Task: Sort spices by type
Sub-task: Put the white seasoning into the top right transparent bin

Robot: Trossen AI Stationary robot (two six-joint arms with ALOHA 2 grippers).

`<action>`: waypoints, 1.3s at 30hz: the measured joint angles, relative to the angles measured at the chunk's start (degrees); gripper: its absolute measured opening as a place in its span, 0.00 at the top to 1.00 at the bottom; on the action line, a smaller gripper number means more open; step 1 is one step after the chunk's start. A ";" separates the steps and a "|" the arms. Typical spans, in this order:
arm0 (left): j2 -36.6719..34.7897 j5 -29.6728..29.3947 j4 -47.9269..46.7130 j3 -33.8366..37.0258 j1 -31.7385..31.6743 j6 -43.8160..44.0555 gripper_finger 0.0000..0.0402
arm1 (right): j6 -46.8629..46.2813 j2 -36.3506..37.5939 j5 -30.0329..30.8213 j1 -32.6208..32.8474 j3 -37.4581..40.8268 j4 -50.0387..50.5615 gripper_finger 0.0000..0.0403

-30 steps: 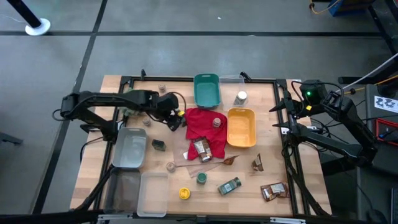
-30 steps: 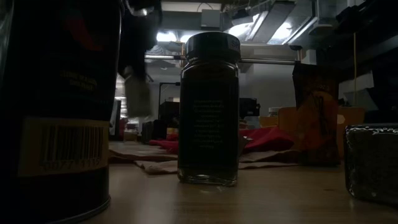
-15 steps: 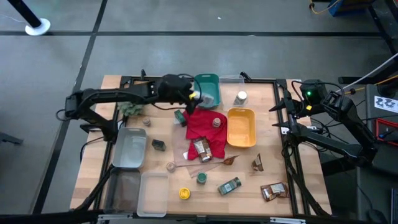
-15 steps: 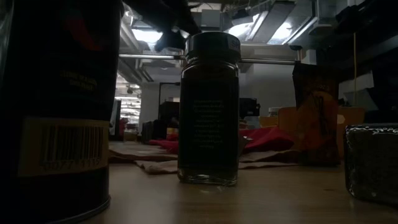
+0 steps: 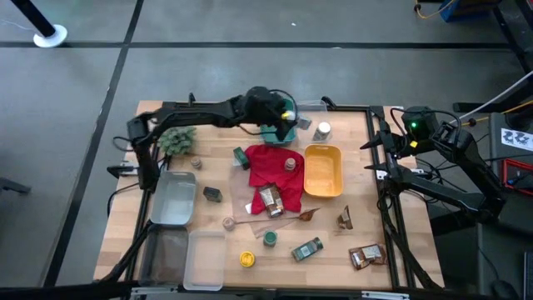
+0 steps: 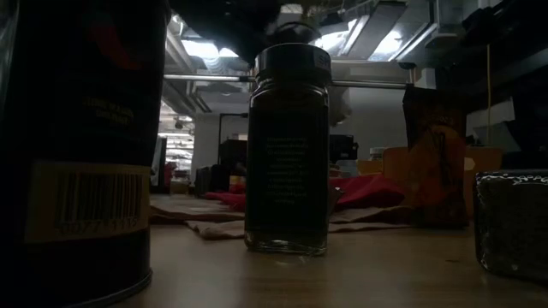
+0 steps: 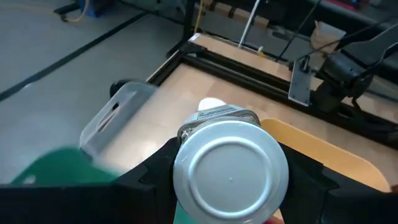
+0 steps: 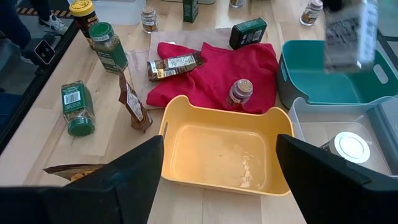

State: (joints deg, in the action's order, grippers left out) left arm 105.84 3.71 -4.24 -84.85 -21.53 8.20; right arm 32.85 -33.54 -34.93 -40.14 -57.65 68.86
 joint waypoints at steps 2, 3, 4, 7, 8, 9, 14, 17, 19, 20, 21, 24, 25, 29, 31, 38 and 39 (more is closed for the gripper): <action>3.20 0.26 -3.43 -4.14 -0.31 -1.54 0.53 | 0.01 0.00 0.01 -0.02 0.00 0.00 0.23; 4.72 0.25 -5.17 -6.16 -0.39 -2.42 0.53 | 0.01 0.01 0.00 0.00 0.00 0.00 0.23; 6.35 0.22 -6.75 -7.93 -0.41 -2.96 0.53 | 0.01 0.00 0.00 -0.01 0.00 0.00 0.23; 10.64 0.20 -10.83 -12.86 -0.45 -4.58 0.53 | 0.01 0.00 -0.01 0.00 0.00 0.00 0.23; 11.94 0.20 -11.89 -14.37 -0.45 -4.94 0.53 | 0.01 0.00 0.01 -0.01 0.00 0.01 0.23; 13.12 0.20 -12.96 -15.62 -0.45 -5.45 0.53 | 0.01 0.00 0.01 -0.02 0.00 0.02 0.23; 18.07 0.19 -16.46 -19.81 -0.45 -7.22 0.53 | 0.00 0.01 0.01 -0.01 0.00 0.02 0.23; 19.21 0.18 -16.84 -20.37 -0.54 -7.38 0.53 | 0.01 0.00 0.01 -0.01 0.00 0.02 0.23; 19.48 0.17 -16.96 -20.49 -0.56 -7.48 0.53 | 0.01 0.00 -0.01 0.00 0.00 0.02 0.23; 19.51 0.17 -17.73 -20.49 -0.56 -7.77 0.53 | -0.01 0.00 -0.01 0.00 0.00 0.02 0.23; 19.52 0.17 -18.62 -20.49 -0.56 -8.21 0.53 | 0.01 0.00 0.01 -0.01 0.00 0.02 0.23; 19.63 0.15 -18.70 -20.49 -0.56 -8.76 0.53 | 0.01 0.00 0.01 -0.02 0.00 0.02 0.23; 19.63 0.15 -18.70 -20.49 -0.56 -8.85 0.53 | 0.01 0.00 0.01 -0.01 0.00 0.02 0.23; 20.10 0.13 -18.36 -20.49 -0.54 -10.10 0.53 | 0.01 0.00 0.00 -0.01 0.00 0.02 0.23; 20.47 0.11 -18.33 -20.49 -0.54 -10.79 0.53 | 0.01 0.00 0.00 0.00 0.00 0.02 0.23; 20.55 -0.03 -17.34 -20.47 -0.54 -13.69 0.52 | 0.00 0.00 0.01 0.00 0.00 -0.55 0.23; 20.55 -0.03 -17.58 -20.47 -0.55 -14.47 0.51 | 0.01 0.01 0.01 -0.02 0.00 -0.79 0.23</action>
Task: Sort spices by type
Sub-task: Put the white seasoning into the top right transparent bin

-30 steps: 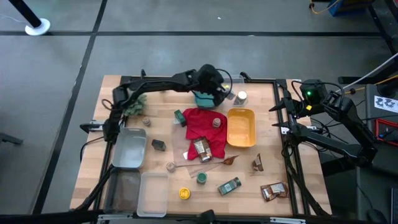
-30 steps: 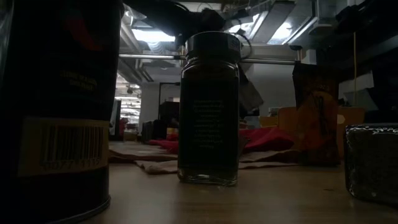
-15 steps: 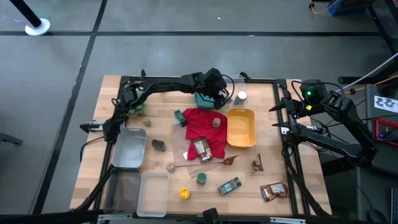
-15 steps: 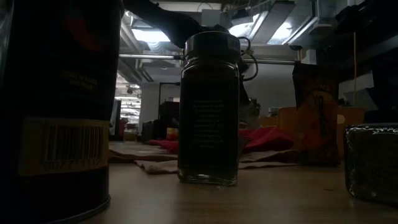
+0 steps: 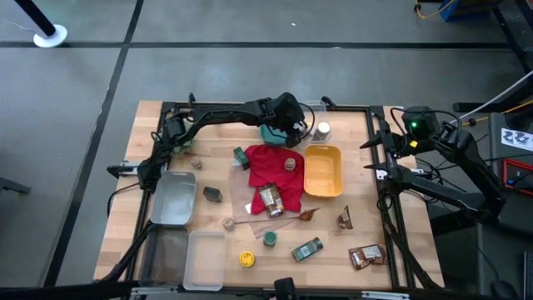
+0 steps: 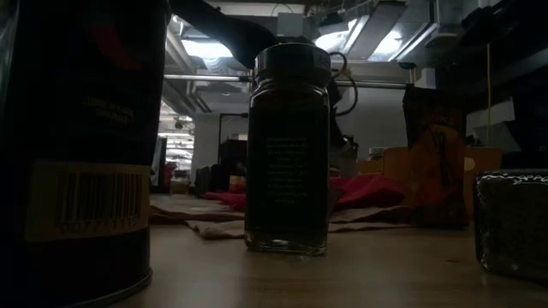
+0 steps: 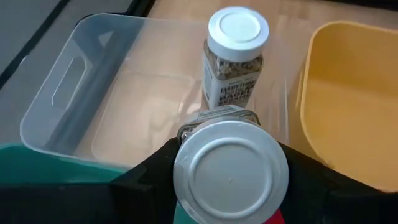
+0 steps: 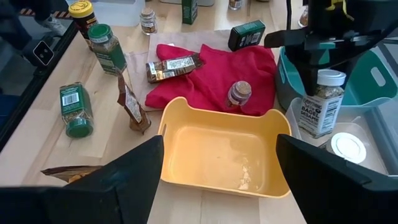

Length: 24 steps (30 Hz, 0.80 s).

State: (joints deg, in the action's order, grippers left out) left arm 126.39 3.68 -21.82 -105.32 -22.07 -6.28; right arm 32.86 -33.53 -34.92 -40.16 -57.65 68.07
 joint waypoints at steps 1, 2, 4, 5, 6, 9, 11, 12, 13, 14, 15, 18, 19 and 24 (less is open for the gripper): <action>0.00 -0.02 -0.17 0.00 0.01 -0.45 0.51 | 0.00 -0.01 -0.02 0.02 0.00 -0.34 0.23; 0.00 0.00 -0.13 0.00 0.01 -0.87 0.51 | 0.00 0.01 -0.02 0.02 0.00 -0.64 0.23; 0.00 -0.02 0.06 0.00 0.01 -1.80 0.52 | 0.00 -0.01 0.00 0.02 0.00 -0.78 0.23; 0.00 -0.01 0.08 0.00 0.01 -2.14 0.52 | 0.00 -0.01 0.00 0.02 0.00 -0.78 0.23; 0.00 0.00 0.11 0.00 0.01 -2.65 0.52 | 0.00 -0.01 -0.01 0.02 0.00 -0.78 0.23; 0.00 0.00 0.11 0.00 0.01 -3.02 0.51 | 0.00 -0.01 -0.02 0.02 0.00 -0.75 0.23; 0.00 0.00 0.11 0.00 0.00 -4.29 0.50 | 0.00 -0.01 -0.01 0.02 0.00 -0.74 0.23; 0.00 0.00 0.24 0.00 0.01 -5.28 0.50 | 0.00 0.00 -0.02 0.02 0.00 -0.74 0.23; 0.00 0.00 0.59 0.00 0.01 -6.28 0.50 | 0.00 -0.01 -0.02 0.02 0.00 -0.74 0.23; 0.00 0.04 1.13 0.00 0.01 -6.81 0.50 | 0.00 0.00 0.00 0.02 0.00 -0.74 0.23; 0.00 0.18 1.82 0.00 0.01 -7.64 0.50 | 0.00 -0.01 -0.01 0.02 0.00 -0.74 0.23; 0.00 0.62 2.62 0.00 0.01 -9.47 0.49 | 0.00 0.00 0.00 0.02 0.00 -0.71 0.23; 0.00 0.63 2.62 0.00 0.01 -10.02 0.49 | 0.00 -0.01 0.00 0.01 0.00 -0.71 0.23; 0.00 2.28 2.40 0.02 -0.01 -11.00 0.49 | 0.00 -0.01 -0.01 0.02 0.00 -0.71 0.23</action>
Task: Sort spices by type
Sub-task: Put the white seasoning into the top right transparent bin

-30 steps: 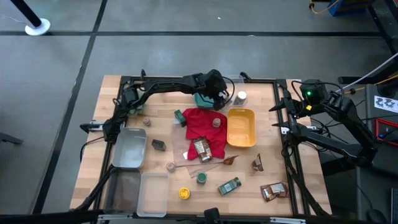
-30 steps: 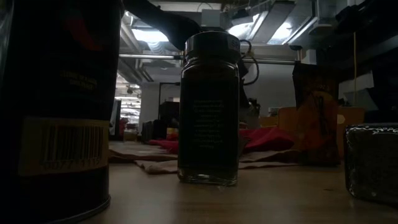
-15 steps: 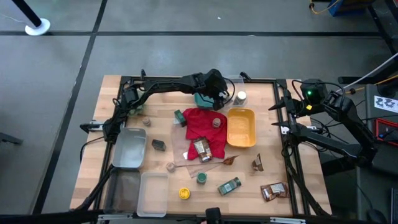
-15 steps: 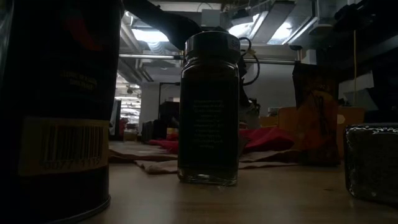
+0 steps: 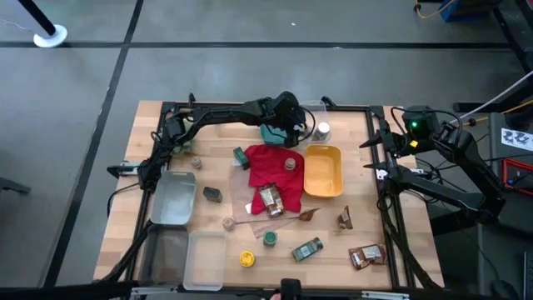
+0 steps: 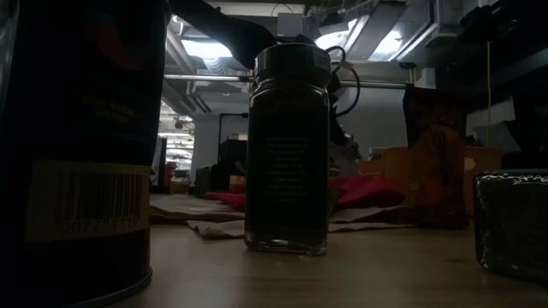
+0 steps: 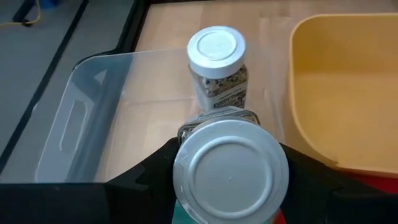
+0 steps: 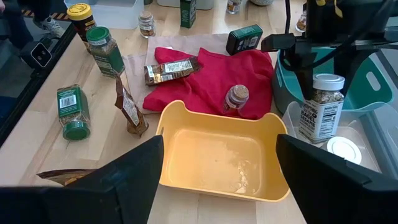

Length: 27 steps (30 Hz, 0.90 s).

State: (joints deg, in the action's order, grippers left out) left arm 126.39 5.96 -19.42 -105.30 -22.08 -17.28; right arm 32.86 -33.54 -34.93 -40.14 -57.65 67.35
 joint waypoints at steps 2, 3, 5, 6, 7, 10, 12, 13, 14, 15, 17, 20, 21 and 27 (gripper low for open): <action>0.00 0.67 -0.08 0.00 -0.05 -0.15 0.49 | 0.00 0.01 0.00 -0.02 0.00 0.00 0.23; 0.00 0.76 -0.10 0.00 -0.05 -0.51 0.49 | 0.00 0.00 -0.01 -0.01 0.00 0.00 0.23; 0.00 0.79 -0.09 0.00 -0.05 -1.20 0.49 | 0.00 0.00 0.01 0.00 0.00 0.00 0.23; 0.00 0.83 -0.07 0.00 -0.03 -1.21 0.49 | 0.00 0.00 0.00 -0.01 0.00 0.00 0.23; 0.00 0.88 -0.09 0.00 -0.03 -1.19 0.49 | 0.00 0.00 0.01 0.00 0.00 0.00 0.23; 0.00 0.92 -0.28 0.00 -0.05 -1.11 0.49 | 0.00 0.00 -0.01 -0.02 0.00 0.00 0.23; 0.00 0.92 -0.48 0.02 -0.05 -0.95 0.49 | 0.00 0.00 0.01 0.00 0.00 0.00 0.23; 0.00 0.92 -0.61 0.02 -0.10 -0.69 0.49 | 0.00 0.00 0.00 -0.01 0.00 0.02 0.23; 0.00 0.93 -0.68 0.02 -0.18 -0.11 0.49 | 0.00 0.00 0.00 -0.01 0.00 0.02 0.23; 0.00 0.95 -0.73 0.02 -0.26 0.28 0.49 | 0.00 0.01 0.00 -0.02 0.00 0.02 0.23; 0.00 0.99 -1.01 0.04 -0.48 0.82 0.49 | 0.00 0.00 0.00 0.00 0.00 0.02 0.23; 0.00 1.95 -1.05 0.04 -0.64 1.27 0.49 | 0.00 0.00 -0.01 -0.01 0.00 0.02 0.23; 0.00 2.07 -1.05 0.03 -0.64 1.48 0.49 | 0.00 0.00 0.01 -0.02 0.00 0.02 0.23; 0.00 2.69 -1.36 -0.11 -0.62 0.86 0.49 | -0.01 0.00 0.00 0.00 0.00 0.02 0.23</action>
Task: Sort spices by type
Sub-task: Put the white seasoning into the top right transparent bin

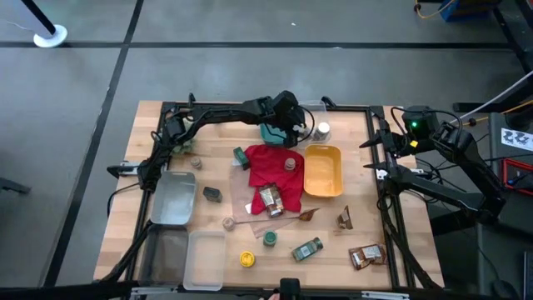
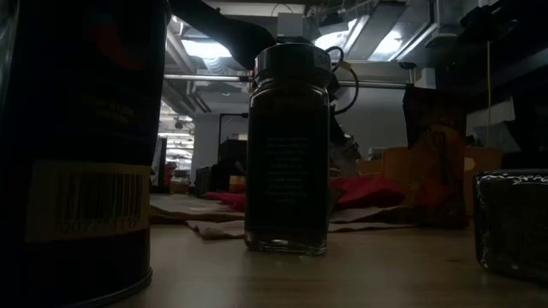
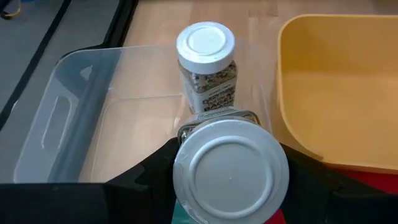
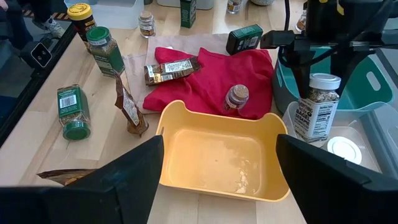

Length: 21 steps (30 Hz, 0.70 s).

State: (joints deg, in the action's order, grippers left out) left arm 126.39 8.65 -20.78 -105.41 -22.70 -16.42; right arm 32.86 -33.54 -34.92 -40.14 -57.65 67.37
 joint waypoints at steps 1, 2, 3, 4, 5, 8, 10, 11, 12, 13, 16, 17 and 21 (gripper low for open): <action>0.00 0.02 -0.20 0.00 0.00 -0.08 0.49 | 0.01 0.02 0.01 0.00 0.00 0.00 0.23; 0.00 0.00 -0.28 0.00 -0.02 -0.12 0.49 | 0.01 0.00 0.01 0.00 0.00 0.00 0.23; 0.00 -0.01 -0.40 -0.02 -0.04 -0.37 0.49 | 0.01 0.00 0.01 -0.02 0.00 0.00 0.23; 0.00 -0.03 -0.87 -0.04 -0.08 -0.64 0.49 | 0.01 0.00 0.00 0.00 0.00 0.00 0.23; 0.00 0.00 -1.58 -0.04 -0.10 -0.85 0.49 | 0.01 0.00 0.01 -0.01 0.00 0.00 0.23; 0.00 -0.04 -2.58 -0.04 -0.28 -0.98 0.49 | 0.00 0.00 0.00 0.00 0.00 0.04 0.23; 0.00 -0.03 -2.64 -0.04 -0.28 -1.71 0.49 | 0.01 0.01 0.01 -0.02 0.00 0.04 0.23; 0.00 -0.03 -2.48 -0.04 -0.28 -2.18 0.49 | 0.00 0.00 -0.01 -0.02 0.00 0.04 0.23; 0.00 -0.05 -2.44 -0.04 -0.28 -2.63 0.49 | -0.01 0.00 -0.01 0.00 0.00 0.04 0.23; 0.00 -0.05 -2.60 -0.04 -0.28 -3.40 0.49 | 0.01 0.00 0.00 -0.01 0.00 0.04 0.23; 0.00 -0.05 -2.64 -0.04 -0.28 -4.94 0.49 | -0.02 0.00 0.00 0.00 0.00 0.04 0.23; 0.00 -0.05 -2.59 -0.04 -0.27 -5.20 0.49 | -0.02 0.02 -0.01 -0.02 0.00 0.05 0.23; 0.00 -0.07 -2.51 -0.04 -0.17 -6.33 0.49 | -0.02 0.00 -0.01 -0.02 0.00 0.07 0.23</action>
State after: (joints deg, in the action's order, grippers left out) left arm 126.39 8.58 -23.29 -105.45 -22.87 -22.74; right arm 32.84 -33.54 -34.93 -40.16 -57.65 67.44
